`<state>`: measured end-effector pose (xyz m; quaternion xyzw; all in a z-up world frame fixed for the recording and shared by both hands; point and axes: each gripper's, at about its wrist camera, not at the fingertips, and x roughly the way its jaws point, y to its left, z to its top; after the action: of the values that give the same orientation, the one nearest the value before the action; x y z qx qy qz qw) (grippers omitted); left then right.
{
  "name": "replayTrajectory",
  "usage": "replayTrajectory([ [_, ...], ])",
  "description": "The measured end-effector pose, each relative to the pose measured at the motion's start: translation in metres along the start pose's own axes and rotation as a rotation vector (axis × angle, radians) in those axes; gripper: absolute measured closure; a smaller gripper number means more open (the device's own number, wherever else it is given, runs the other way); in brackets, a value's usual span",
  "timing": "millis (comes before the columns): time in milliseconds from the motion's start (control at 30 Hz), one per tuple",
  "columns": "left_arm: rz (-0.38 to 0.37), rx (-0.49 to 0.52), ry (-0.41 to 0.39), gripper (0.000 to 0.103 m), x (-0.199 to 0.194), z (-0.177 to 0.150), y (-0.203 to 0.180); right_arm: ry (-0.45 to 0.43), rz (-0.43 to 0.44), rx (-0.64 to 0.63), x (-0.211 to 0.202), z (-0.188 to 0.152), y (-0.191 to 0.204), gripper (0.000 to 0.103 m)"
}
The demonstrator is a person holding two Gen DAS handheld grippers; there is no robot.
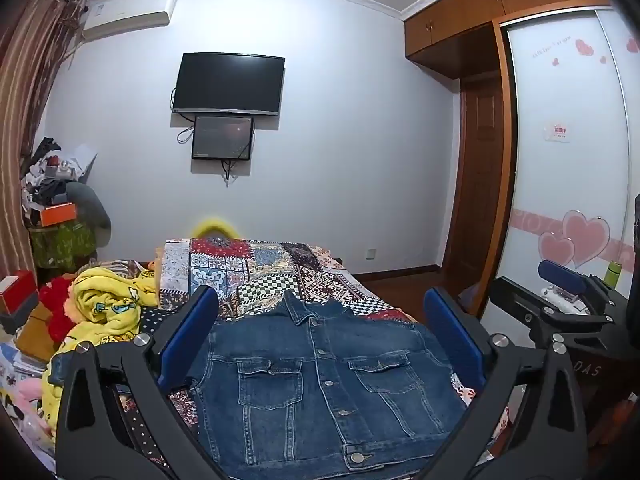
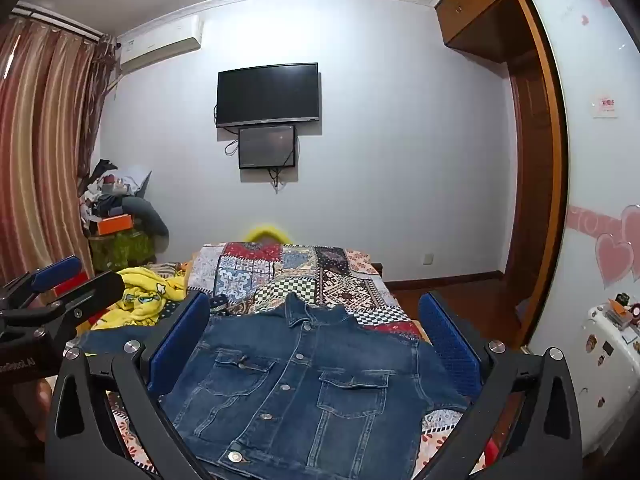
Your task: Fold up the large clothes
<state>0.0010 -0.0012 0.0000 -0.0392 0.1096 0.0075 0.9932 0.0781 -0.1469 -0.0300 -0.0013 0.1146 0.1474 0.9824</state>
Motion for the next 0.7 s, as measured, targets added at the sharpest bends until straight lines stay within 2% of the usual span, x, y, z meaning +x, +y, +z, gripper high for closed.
replayTrajectory([
  [167,-0.019,-0.045,0.013,0.000,0.0034,0.0028,0.0073,0.008,0.000,0.008,0.0005,0.0011,-0.0010,0.000],
  [700,0.002,-0.016,0.002,0.000,0.0043,-0.0037,0.0058,0.019,0.004,0.020,0.0052,-0.0012,-0.0033,0.000],
])
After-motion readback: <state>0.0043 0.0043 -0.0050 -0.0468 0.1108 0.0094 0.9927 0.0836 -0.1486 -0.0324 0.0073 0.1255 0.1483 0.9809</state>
